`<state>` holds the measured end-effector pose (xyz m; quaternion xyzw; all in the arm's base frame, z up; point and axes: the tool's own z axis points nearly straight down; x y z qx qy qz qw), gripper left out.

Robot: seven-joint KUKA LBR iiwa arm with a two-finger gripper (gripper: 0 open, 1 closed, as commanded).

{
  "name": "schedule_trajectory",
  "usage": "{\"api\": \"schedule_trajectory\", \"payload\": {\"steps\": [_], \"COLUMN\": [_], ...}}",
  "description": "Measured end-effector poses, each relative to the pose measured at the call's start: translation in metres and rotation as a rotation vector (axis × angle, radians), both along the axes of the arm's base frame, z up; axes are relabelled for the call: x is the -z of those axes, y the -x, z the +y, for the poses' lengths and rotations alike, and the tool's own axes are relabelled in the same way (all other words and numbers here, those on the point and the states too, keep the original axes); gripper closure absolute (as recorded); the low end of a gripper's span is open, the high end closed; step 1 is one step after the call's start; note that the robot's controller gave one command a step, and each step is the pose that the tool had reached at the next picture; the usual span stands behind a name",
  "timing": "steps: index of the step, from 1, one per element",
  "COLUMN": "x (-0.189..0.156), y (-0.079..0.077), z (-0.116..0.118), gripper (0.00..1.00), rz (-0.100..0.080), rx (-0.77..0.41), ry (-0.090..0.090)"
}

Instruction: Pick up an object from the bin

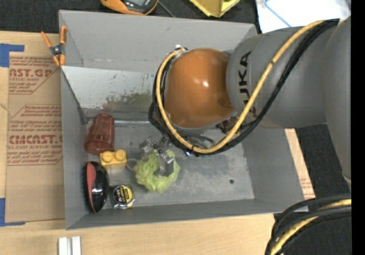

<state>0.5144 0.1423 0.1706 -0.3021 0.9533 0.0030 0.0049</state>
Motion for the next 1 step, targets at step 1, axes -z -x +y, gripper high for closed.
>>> {"api": "schedule_trajectory", "payload": {"steps": [1], "x": [-0.1037], "y": [0.0029], "z": [0.0072], "gripper": [1.0], "rz": [-0.001], "rx": [0.242], "ry": [-0.004]}}
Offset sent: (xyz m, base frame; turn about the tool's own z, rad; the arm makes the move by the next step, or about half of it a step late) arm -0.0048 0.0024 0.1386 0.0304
